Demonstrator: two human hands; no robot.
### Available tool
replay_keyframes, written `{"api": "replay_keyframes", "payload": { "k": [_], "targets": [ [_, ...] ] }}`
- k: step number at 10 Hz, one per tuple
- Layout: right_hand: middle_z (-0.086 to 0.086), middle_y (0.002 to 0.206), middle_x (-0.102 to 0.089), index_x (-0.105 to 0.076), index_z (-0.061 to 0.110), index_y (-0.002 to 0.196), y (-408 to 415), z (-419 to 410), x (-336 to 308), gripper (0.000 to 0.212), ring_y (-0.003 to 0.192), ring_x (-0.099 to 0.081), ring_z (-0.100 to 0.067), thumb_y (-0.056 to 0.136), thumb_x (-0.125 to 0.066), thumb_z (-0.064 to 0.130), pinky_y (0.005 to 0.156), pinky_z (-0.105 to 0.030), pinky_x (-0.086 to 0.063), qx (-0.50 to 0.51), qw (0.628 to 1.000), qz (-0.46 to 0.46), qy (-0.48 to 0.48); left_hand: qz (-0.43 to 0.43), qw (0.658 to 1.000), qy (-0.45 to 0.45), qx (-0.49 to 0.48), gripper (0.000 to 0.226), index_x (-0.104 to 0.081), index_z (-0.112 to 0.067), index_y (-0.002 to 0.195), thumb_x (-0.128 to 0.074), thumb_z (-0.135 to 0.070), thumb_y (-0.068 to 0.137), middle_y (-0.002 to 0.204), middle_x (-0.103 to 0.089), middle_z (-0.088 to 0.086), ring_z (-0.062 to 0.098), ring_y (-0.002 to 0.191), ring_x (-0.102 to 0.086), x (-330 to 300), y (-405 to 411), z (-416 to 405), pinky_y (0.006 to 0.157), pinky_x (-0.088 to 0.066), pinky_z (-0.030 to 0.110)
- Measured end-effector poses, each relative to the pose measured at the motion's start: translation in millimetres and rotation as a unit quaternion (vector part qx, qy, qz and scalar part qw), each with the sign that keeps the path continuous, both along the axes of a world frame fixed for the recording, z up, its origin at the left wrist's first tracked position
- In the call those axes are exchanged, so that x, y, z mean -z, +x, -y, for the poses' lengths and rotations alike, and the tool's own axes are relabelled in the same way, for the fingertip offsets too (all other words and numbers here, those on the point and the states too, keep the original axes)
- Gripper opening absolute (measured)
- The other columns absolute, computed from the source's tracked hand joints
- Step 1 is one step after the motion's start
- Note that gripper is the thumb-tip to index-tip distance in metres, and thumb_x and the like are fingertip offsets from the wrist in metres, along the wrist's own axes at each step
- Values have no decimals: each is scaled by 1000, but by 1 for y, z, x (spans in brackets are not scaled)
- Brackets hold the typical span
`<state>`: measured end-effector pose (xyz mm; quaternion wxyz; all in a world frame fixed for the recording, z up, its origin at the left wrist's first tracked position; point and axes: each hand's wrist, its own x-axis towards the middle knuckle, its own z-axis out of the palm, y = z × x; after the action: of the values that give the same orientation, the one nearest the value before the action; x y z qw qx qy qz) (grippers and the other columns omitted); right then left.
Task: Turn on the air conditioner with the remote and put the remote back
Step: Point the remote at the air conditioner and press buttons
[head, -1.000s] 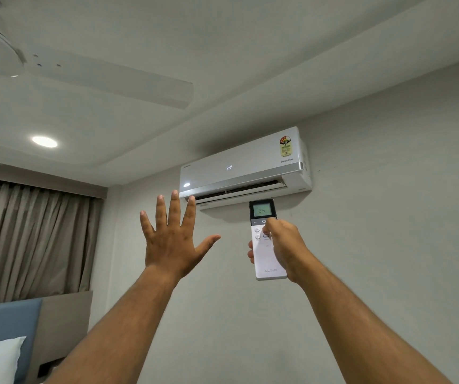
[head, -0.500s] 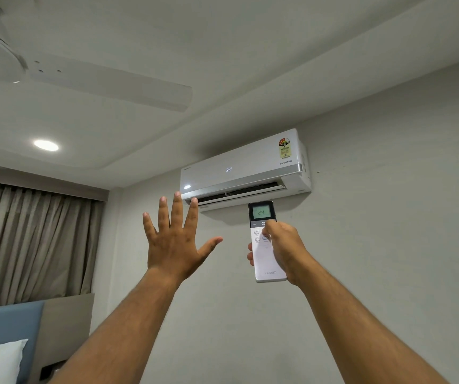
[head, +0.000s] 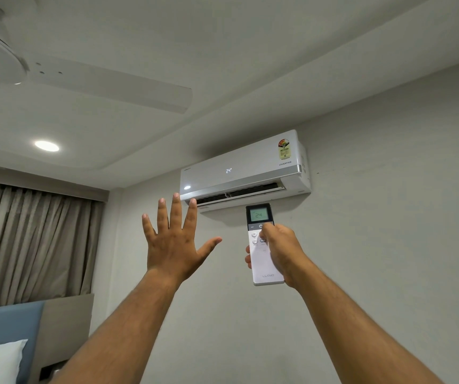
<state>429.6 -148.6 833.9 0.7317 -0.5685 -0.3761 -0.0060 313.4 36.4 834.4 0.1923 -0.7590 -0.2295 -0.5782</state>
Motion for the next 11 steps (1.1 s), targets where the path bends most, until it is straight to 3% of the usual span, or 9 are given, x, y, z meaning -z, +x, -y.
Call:
{"api": "replay_keyframes", "payload": {
  "k": [11],
  "targets": [
    [-25,85,-72,-53,10,96,5,3,2,13,58,-72,-33,89,-48,20,61,-43,-61,8,1000,5,2,2,1000,-3,8,102,-3,-24,152,-5,-87,72,162,-1,11,37,148,1,-1,4,3,113,-3,64]
  ]
}}
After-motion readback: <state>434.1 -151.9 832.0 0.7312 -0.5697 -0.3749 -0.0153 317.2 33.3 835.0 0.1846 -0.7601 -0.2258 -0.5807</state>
